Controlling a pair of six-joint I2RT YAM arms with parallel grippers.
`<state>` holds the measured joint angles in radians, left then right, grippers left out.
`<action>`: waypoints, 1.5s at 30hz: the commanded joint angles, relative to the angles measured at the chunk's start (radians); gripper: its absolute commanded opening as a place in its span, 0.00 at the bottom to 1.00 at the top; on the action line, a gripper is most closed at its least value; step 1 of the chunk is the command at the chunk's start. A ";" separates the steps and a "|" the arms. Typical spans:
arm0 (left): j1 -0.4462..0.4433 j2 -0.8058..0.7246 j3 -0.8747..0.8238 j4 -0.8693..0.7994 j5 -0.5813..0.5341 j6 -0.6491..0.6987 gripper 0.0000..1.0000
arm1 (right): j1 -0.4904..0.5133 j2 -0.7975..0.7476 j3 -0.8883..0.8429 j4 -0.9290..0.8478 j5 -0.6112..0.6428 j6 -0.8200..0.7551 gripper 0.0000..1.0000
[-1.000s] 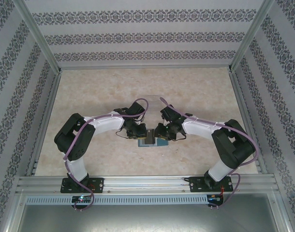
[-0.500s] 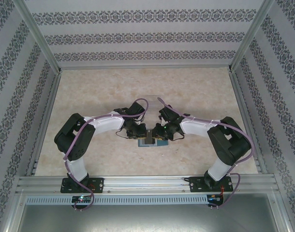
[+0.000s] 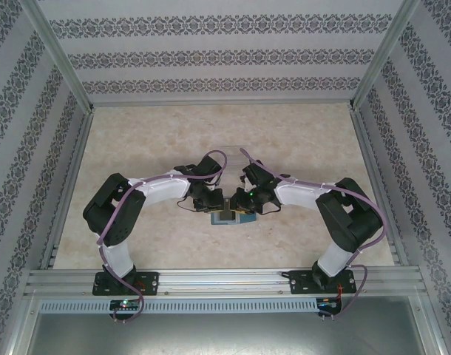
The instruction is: Take the credit cards out of the card holder
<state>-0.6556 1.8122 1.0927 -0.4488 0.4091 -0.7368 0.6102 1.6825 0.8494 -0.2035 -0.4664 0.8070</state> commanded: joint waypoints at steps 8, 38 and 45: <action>-0.010 0.033 0.001 -0.072 -0.062 0.025 0.14 | -0.021 -0.013 -0.021 0.027 -0.020 -0.002 0.14; -0.010 0.026 -0.009 -0.113 -0.119 0.026 0.15 | -0.063 -0.035 -0.046 -0.047 0.045 -0.026 0.10; -0.011 0.030 -0.006 -0.117 -0.117 0.026 0.15 | -0.065 -0.046 -0.038 -0.086 0.080 -0.044 0.09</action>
<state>-0.6621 1.8126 1.0981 -0.4610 0.3721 -0.7219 0.5522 1.6619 0.8246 -0.2173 -0.4709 0.7856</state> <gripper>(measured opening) 0.148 0.097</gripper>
